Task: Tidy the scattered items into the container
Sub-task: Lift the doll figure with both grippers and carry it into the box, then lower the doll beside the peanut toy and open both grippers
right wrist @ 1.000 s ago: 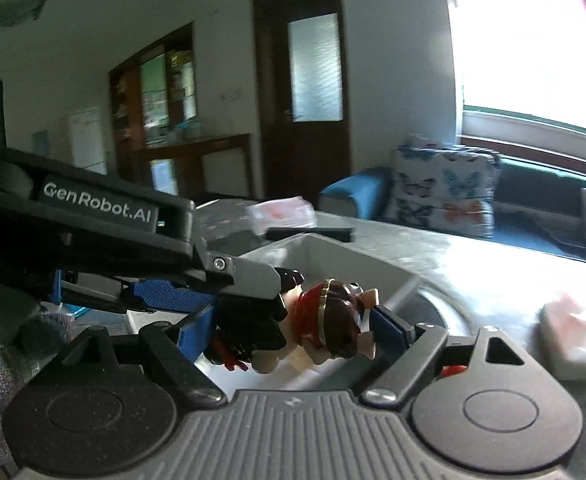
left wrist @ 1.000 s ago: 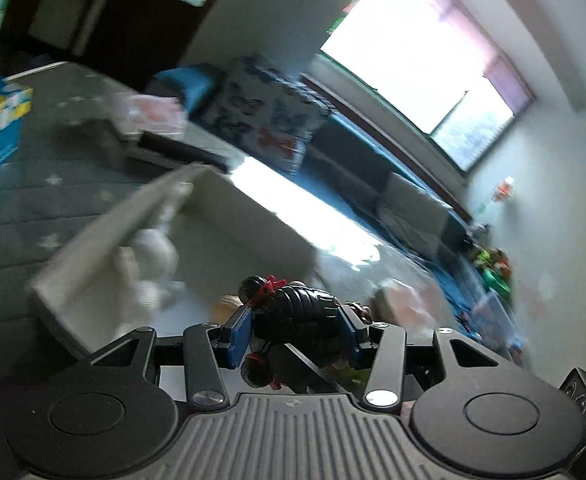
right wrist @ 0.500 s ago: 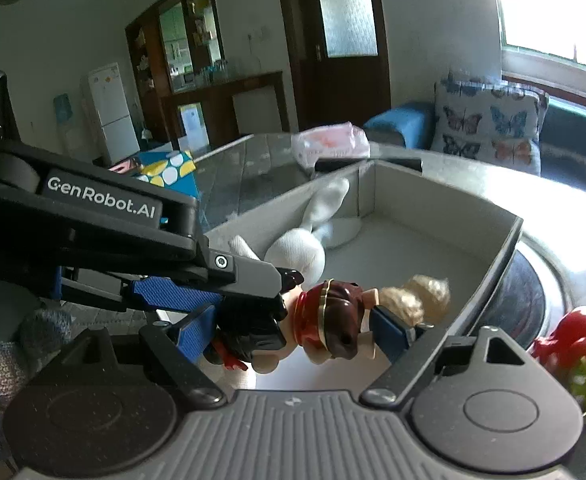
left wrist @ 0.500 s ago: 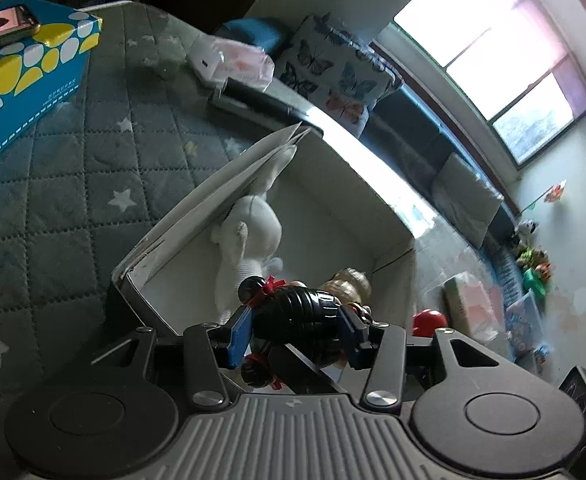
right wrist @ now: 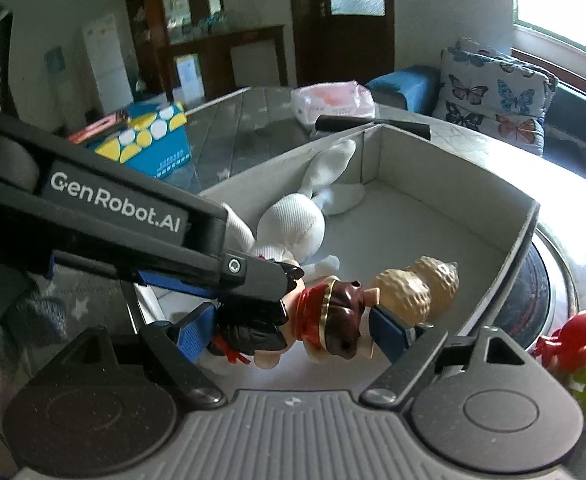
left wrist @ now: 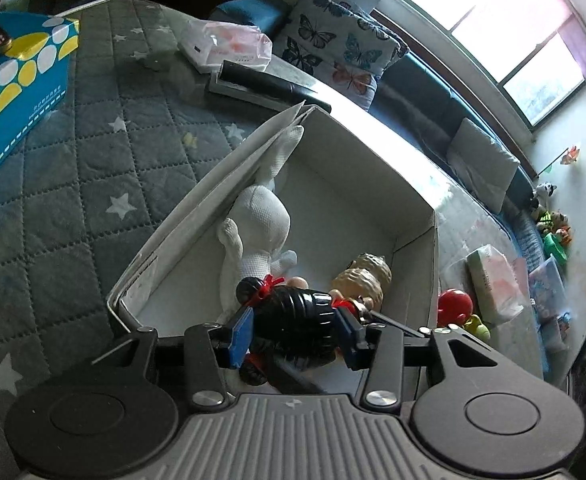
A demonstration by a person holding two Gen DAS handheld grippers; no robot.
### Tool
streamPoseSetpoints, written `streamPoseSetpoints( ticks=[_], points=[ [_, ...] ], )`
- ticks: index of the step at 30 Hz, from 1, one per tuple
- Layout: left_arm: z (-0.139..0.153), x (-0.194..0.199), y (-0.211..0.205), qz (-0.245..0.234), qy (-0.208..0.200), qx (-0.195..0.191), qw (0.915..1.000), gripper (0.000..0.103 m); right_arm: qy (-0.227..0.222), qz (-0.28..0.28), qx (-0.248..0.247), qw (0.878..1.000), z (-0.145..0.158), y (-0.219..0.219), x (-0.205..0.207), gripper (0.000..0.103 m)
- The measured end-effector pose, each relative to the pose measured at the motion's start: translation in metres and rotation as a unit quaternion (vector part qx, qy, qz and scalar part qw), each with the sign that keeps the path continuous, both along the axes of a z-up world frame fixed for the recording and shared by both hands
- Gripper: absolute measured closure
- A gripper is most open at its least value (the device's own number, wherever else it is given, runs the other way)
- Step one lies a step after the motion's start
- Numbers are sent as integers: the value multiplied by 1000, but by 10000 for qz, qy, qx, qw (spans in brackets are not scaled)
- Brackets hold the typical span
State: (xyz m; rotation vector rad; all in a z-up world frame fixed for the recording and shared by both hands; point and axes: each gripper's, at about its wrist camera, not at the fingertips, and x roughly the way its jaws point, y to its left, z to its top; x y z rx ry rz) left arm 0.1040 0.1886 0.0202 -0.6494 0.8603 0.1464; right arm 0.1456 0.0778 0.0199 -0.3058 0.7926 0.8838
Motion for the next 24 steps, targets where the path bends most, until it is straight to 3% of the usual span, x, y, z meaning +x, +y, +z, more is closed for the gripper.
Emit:
streamPoseSetpoints(
  ticks=[13, 24],
  points=[
    [0, -3, 1, -25, 13, -35, 10000, 57, 59, 208, -264, 9994, -4, 9, 1, 18],
    [10, -11, -2, 68, -138, -1, 9999, 57, 16, 286, -101, 9995, 1, -1, -6, 17]
  ],
)
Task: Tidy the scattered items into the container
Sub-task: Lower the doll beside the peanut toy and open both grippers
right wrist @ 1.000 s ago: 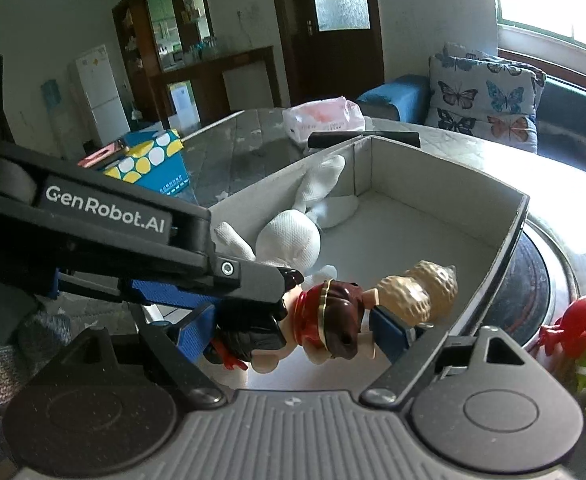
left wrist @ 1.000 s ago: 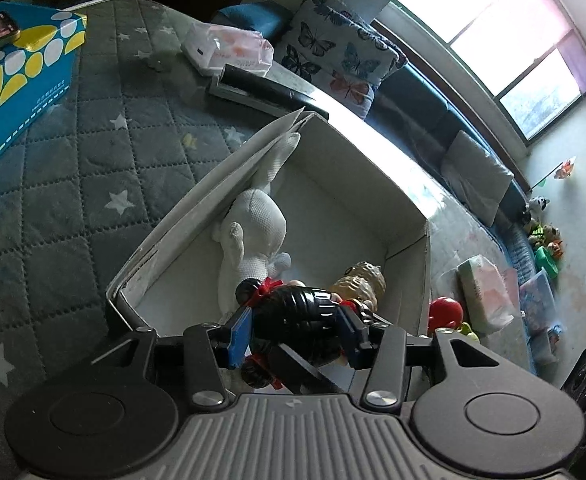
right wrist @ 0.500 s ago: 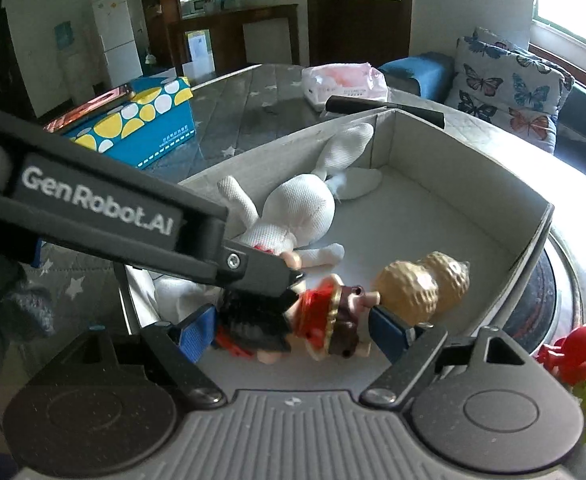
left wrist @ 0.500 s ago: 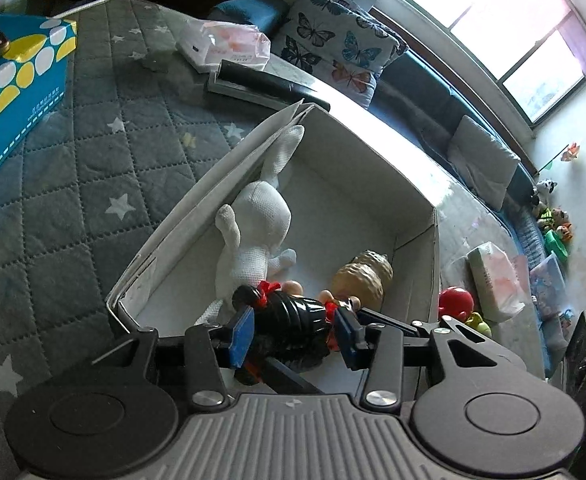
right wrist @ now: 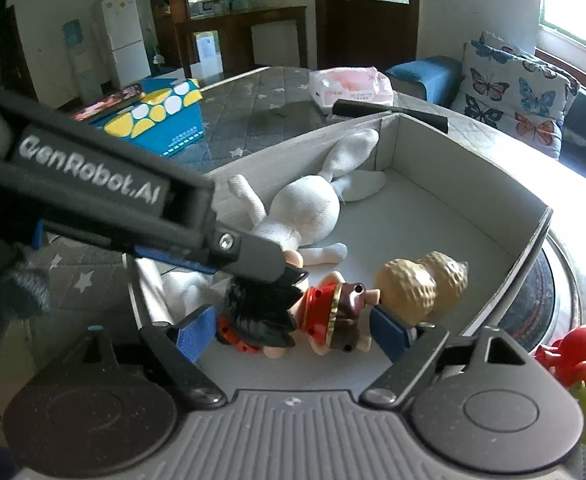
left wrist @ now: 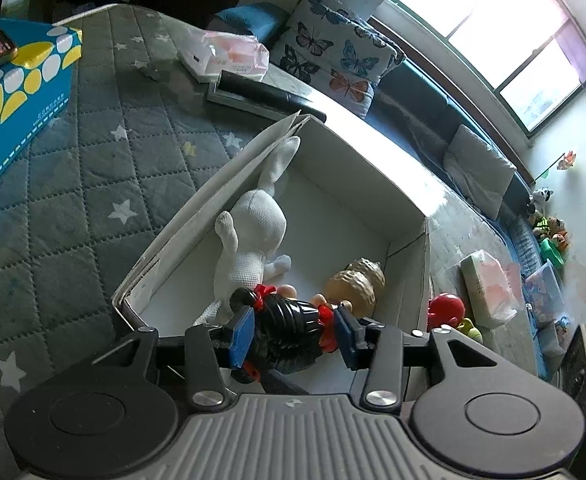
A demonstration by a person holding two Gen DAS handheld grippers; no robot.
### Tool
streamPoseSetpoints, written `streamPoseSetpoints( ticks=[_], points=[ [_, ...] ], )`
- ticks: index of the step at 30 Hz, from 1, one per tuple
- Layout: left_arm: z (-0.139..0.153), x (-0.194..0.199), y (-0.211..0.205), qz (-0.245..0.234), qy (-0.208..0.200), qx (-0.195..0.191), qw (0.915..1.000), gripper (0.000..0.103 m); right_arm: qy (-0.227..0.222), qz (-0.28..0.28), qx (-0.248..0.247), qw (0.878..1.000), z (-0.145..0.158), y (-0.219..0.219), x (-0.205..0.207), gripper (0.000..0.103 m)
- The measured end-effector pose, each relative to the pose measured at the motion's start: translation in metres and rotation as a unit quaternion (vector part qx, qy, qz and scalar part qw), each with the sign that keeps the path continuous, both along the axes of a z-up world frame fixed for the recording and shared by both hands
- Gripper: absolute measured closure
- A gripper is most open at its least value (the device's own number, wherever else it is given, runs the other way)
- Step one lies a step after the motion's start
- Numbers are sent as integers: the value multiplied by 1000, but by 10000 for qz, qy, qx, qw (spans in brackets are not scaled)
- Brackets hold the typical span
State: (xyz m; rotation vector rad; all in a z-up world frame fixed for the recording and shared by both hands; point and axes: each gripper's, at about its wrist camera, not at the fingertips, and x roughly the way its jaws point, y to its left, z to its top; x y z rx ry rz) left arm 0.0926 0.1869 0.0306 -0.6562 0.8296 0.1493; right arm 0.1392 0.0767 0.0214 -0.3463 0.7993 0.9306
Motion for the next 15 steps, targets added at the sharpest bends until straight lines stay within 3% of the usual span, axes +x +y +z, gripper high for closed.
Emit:
streamPoseSetpoints(
  ticks=[15],
  points=[
    [17, -10, -32, -139, -357, 251, 9990, 57, -345, -181, 638, 9972, 22, -49, -18, 17]
  ],
)
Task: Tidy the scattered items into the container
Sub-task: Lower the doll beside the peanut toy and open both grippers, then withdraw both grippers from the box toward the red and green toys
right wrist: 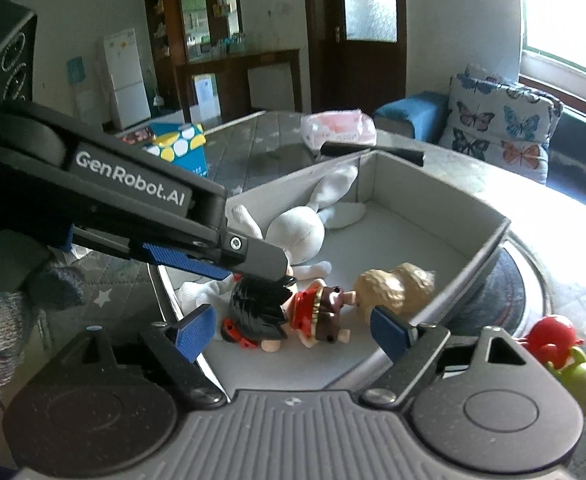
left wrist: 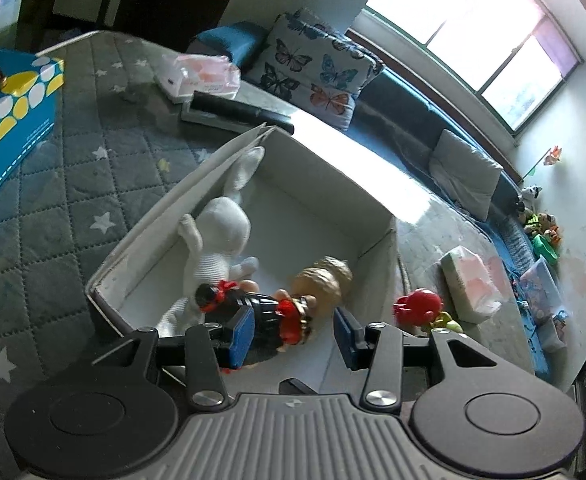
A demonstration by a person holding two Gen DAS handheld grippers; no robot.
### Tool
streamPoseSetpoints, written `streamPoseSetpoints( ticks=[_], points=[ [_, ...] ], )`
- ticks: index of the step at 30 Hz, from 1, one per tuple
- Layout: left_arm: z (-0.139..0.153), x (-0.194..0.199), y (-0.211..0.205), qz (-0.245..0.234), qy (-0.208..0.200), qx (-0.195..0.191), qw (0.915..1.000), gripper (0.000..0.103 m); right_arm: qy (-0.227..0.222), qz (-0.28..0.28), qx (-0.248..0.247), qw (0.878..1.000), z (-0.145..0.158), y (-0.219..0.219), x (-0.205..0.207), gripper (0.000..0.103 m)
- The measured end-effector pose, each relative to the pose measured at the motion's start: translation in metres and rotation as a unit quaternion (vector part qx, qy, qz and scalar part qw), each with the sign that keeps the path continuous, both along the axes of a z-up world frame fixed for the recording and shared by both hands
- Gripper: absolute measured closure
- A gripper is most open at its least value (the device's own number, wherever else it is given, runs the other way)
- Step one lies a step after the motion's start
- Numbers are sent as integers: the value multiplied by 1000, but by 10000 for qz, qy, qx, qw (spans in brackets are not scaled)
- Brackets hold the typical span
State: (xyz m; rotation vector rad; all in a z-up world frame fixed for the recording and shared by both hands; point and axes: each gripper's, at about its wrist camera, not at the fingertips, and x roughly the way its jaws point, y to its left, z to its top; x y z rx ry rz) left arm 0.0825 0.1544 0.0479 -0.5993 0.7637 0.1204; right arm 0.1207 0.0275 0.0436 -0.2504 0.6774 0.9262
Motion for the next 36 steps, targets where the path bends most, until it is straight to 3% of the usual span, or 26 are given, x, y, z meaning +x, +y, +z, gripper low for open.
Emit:
streamPoseSetpoints(
  ticks=[17, 36],
  points=[
    [12, 1, -56, -521, -330, 139, 9980, 57, -93, -584, 407, 9974, 8, -68, -12, 16],
    [-4, 35, -130, -1190, -248, 137, 9925, 57, -256, -1588, 255, 9866, -15, -146, 2, 14]
  ],
)
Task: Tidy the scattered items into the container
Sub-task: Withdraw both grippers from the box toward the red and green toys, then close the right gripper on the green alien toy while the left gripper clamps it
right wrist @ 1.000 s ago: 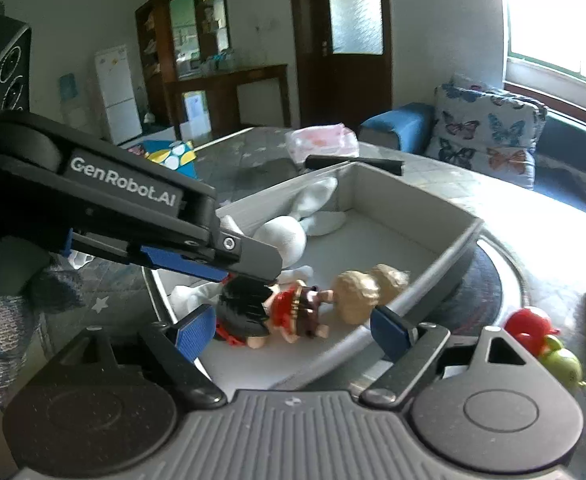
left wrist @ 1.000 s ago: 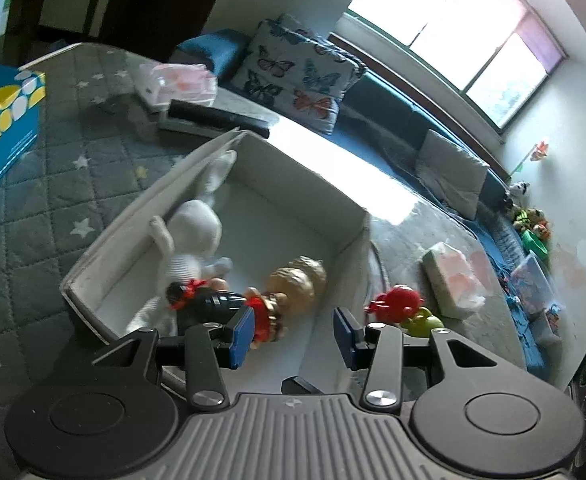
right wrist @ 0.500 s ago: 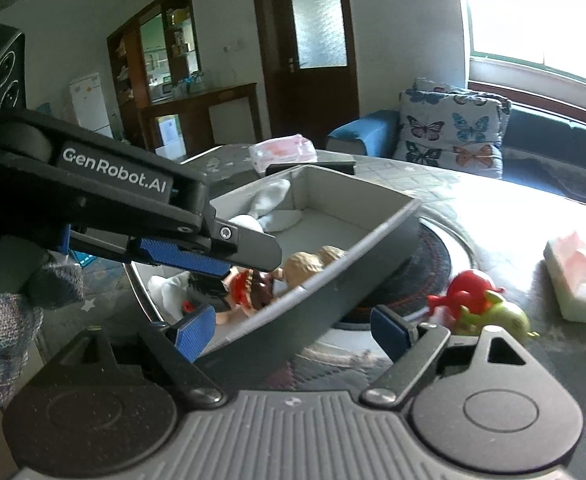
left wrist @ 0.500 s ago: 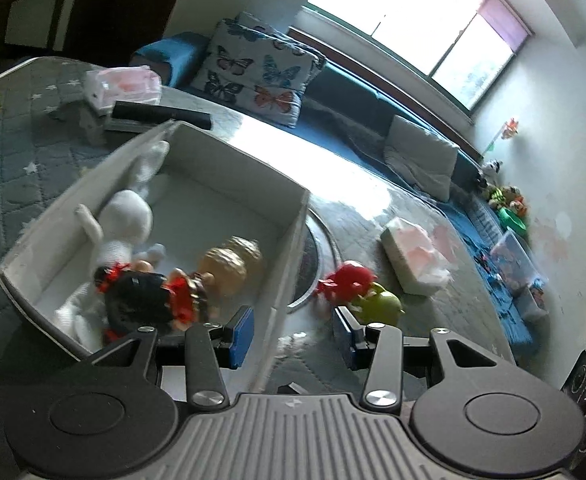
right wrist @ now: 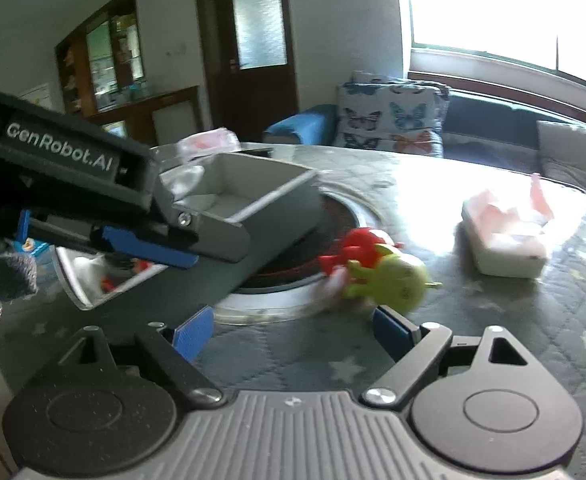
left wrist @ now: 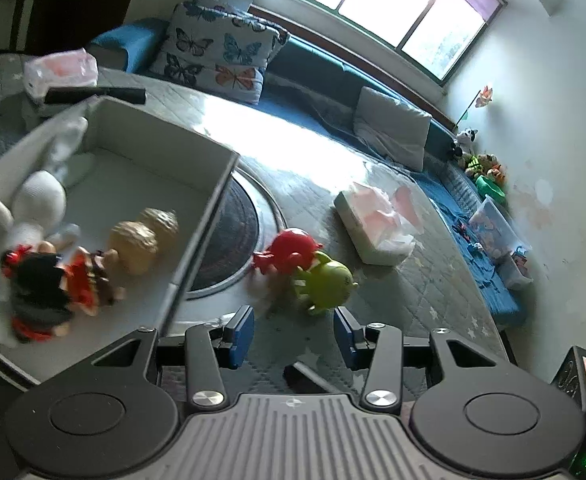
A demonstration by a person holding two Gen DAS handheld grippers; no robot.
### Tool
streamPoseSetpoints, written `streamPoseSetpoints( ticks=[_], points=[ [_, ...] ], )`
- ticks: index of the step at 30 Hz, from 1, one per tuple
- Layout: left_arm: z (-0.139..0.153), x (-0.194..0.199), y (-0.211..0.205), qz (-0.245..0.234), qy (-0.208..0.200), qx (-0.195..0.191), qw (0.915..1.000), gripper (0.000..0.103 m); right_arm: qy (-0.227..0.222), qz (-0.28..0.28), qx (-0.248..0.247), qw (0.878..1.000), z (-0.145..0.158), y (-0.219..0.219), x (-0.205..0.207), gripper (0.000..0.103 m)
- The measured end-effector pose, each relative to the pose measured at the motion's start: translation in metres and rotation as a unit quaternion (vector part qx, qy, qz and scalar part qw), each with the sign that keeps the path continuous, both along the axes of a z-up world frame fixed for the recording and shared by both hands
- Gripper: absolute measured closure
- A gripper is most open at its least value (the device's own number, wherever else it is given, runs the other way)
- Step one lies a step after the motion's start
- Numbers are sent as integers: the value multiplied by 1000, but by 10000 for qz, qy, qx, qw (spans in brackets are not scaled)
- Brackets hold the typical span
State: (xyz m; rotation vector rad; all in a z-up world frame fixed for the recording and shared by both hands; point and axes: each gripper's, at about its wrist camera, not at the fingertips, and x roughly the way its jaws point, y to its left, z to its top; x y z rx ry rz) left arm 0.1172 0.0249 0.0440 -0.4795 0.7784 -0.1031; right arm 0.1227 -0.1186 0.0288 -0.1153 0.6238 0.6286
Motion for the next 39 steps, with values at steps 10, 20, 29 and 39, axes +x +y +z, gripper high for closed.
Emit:
streamPoseSetpoints(
  ticks=[10, 20, 29, 39],
  points=[
    [-19, 36, -19, 8, 188, -141, 9997, 57, 75, -383, 76, 9992, -11, -31, 31, 14],
    [-34, 63, -18, 210, 235, -517, 9982, 57, 71, -338, 191, 9992, -19, -32, 63, 14],
    [-45, 76, -14, 352, 289, -790, 9958, 57, 242, -171, 237, 9993, -33, -29, 90, 16],
    [-57, 87, -8, 466, 348, -1130, 9919, 57, 359, 23, 175, 9992, -44, -23, 102, 23]
  ],
)
